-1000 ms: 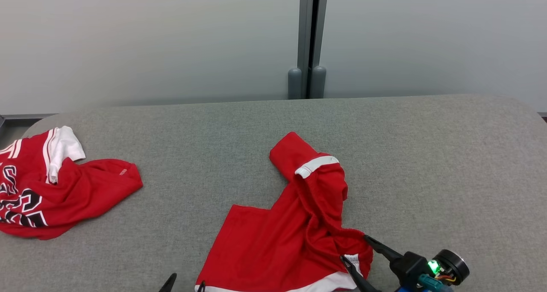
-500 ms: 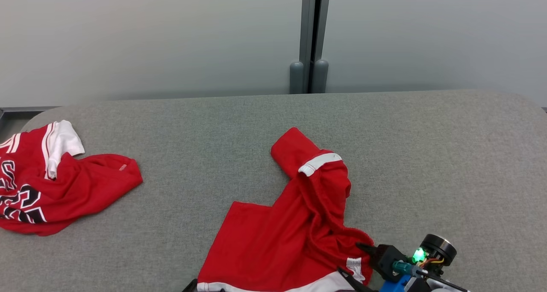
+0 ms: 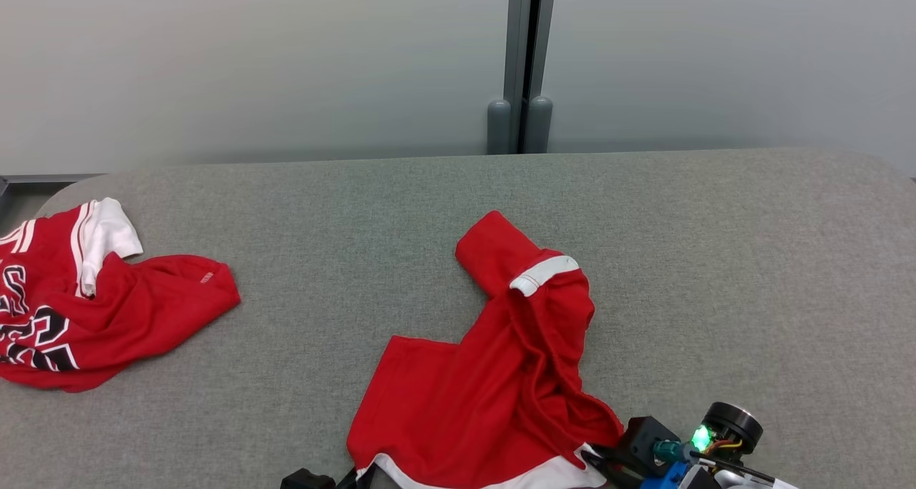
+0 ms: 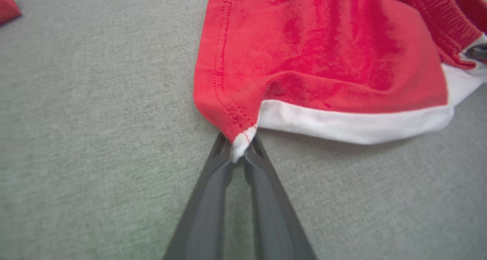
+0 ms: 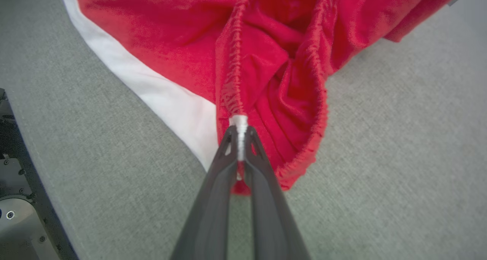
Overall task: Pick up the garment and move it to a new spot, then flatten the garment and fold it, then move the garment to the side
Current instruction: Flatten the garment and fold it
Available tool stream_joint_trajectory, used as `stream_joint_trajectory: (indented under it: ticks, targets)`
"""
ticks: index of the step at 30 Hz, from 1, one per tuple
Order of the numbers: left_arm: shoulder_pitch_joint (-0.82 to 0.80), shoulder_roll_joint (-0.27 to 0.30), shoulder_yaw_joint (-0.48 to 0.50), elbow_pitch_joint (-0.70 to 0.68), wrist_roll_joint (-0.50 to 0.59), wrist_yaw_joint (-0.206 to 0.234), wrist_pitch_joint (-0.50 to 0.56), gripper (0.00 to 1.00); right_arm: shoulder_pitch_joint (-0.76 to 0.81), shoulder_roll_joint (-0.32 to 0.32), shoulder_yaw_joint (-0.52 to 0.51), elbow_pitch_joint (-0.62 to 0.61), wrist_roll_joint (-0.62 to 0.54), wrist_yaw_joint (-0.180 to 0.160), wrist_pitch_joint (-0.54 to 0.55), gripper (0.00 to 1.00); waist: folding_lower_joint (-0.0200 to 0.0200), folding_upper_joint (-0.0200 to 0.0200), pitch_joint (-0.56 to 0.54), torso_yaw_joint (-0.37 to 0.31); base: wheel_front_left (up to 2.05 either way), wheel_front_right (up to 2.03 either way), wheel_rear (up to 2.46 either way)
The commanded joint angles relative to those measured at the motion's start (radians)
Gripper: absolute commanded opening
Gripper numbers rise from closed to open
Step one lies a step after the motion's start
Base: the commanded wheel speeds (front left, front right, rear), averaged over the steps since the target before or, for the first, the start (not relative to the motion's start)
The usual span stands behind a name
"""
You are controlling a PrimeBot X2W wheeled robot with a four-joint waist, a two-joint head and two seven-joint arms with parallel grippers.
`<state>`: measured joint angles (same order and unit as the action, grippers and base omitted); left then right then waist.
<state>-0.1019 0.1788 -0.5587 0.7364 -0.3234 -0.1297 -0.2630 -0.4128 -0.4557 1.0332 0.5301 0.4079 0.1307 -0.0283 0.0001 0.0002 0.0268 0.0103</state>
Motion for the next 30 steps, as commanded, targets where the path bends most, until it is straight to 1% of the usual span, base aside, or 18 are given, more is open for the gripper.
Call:
stream_joint_trajectory:
  ticks: [1,4,8,12,16,19,22,25,26,30]
  targets:
    - [-0.013,-0.006,-0.002,0.002,-0.005,-0.001,-0.002,0.0,-0.021,-0.011,0.003,-0.005,0.009,0.0,-0.012,0.0,-0.0001,-0.0002,0.0,-0.002,0.0,0.0,0.0]
    - [-0.028,-0.003,-0.001,-0.01,-0.021,-0.001,-0.002,0.0,-0.02,-0.013,-0.004,-0.021,0.042,0.0,-0.055,0.0,-0.0001,-0.0002,-0.001,-0.004,0.0,0.0,0.0]
    - [-0.036,0.015,0.032,-0.062,-0.023,-0.001,-0.002,0.0,-0.024,-0.009,-0.049,-0.047,0.077,0.0,-0.127,0.0,-0.0001,-0.0002,0.0,-0.008,0.0,0.0,0.0]
    - [-0.063,0.036,0.082,-0.147,-0.018,0.002,-0.002,0.0,-0.041,0.008,-0.137,-0.075,0.143,0.0,-0.187,0.0,-0.0001,-0.0002,0.009,-0.007,0.0,0.0,0.0]
    - [-0.145,0.067,0.127,-0.214,-0.007,0.004,-0.003,0.0,-0.081,0.033,-0.242,-0.103,0.2,0.0,-0.218,0.0,-0.0001,-0.0002,0.03,-0.004,0.0,0.0,0.0]
    - [-0.262,0.095,0.141,-0.231,0.01,0.003,-0.001,0.0,-0.146,0.059,-0.318,-0.113,0.234,0.0,-0.228,0.0,-0.0001,-0.0002,0.063,-0.008,0.0,0.0,0.0]
    - [-0.416,0.119,0.137,-0.219,0.01,0.001,0.028,0.0,-0.243,0.086,-0.376,-0.102,0.271,0.0,-0.231,0.0,-0.0001,-0.0002,0.111,-0.014,0.0,0.0,0.0]
    - [-0.602,0.138,0.131,-0.195,-0.012,0.0,0.063,0.0,-0.384,0.118,-0.418,-0.064,0.307,0.0,-0.225,0.0,-0.0001,-0.0002,0.175,-0.032,0.0,0.0,0.0]
    - [-0.662,0.137,0.129,-0.187,-0.026,0.0,0.074,0.0,-0.435,0.131,-0.43,-0.044,0.323,0.0,-0.222,0.0,-0.0001,-0.0002,0.195,-0.037,0.0,0.0,0.0]
    - [-0.907,0.162,0.1,-0.135,-0.069,0.0,0.117,0.0,-0.655,0.166,-0.466,0.045,0.372,0.0,-0.209,0.0,-0.0001,-0.0002,0.28,-0.063,0.0,0.0,0.0]
